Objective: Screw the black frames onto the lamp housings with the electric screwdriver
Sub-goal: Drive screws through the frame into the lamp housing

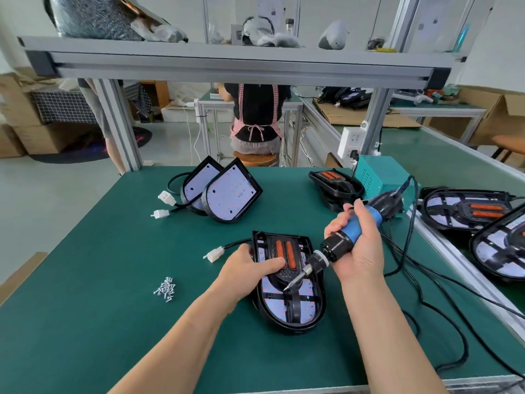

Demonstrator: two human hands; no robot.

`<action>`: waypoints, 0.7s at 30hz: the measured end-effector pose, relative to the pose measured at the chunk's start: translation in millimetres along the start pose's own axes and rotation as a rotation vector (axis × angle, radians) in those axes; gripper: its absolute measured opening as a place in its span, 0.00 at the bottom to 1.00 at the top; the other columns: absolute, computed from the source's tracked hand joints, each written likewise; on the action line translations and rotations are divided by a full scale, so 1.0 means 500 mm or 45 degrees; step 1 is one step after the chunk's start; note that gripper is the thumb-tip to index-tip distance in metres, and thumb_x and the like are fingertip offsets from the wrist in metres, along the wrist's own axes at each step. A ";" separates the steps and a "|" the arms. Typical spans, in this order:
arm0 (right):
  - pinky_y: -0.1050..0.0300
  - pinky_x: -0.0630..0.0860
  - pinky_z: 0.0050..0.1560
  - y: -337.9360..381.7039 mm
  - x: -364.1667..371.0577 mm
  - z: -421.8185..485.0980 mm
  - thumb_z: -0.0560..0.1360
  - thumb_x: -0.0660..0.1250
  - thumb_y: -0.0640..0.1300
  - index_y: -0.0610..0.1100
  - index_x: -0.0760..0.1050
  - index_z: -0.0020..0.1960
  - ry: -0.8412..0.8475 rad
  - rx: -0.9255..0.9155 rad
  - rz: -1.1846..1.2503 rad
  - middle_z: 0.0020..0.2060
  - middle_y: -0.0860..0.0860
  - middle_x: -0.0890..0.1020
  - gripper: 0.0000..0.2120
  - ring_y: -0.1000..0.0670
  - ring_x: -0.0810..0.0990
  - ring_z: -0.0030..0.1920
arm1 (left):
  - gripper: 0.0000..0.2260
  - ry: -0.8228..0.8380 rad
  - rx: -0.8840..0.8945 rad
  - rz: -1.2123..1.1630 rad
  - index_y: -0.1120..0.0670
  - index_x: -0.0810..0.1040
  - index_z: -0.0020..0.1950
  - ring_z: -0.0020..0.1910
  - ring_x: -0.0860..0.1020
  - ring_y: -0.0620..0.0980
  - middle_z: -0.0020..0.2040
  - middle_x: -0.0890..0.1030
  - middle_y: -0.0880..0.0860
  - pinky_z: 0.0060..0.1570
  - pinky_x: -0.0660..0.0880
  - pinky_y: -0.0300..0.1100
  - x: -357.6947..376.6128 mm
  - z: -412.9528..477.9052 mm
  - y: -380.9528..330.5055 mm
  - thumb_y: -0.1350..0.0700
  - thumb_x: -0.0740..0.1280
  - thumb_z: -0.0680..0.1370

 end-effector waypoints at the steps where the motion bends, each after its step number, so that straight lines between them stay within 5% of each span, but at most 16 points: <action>1: 0.64 0.73 0.29 0.000 0.016 -0.006 0.76 0.71 0.44 0.42 0.72 0.48 0.020 -0.055 -0.088 0.31 0.51 0.74 0.08 0.56 0.72 0.28 | 0.26 -0.001 0.005 0.008 0.47 0.78 0.54 0.50 0.84 0.46 0.50 0.86 0.45 0.58 0.79 0.51 0.000 0.001 0.001 0.39 0.78 0.60; 8: 0.59 0.73 0.30 -0.010 0.106 -0.041 0.76 0.70 0.41 0.44 0.71 0.44 0.226 -0.303 -0.453 0.29 0.49 0.74 0.08 0.51 0.72 0.26 | 0.26 0.008 0.034 0.027 0.47 0.78 0.55 0.53 0.82 0.48 0.53 0.84 0.45 0.61 0.77 0.52 0.001 -0.002 -0.006 0.38 0.77 0.63; 21: 0.55 0.73 0.30 -0.043 0.139 -0.059 0.74 0.71 0.41 0.43 0.72 0.46 0.359 -0.378 -0.768 0.28 0.46 0.73 0.07 0.48 0.72 0.26 | 0.32 -0.004 0.032 0.033 0.47 0.77 0.54 0.52 0.83 0.49 0.52 0.84 0.46 0.58 0.79 0.53 0.001 -0.007 -0.014 0.33 0.75 0.56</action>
Point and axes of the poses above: each hand's wrist, its own z-axis towards the middle knuckle, its own x-axis out of the palm, y = z × x, the point moved 4 cm from there along z, towards the middle knuckle
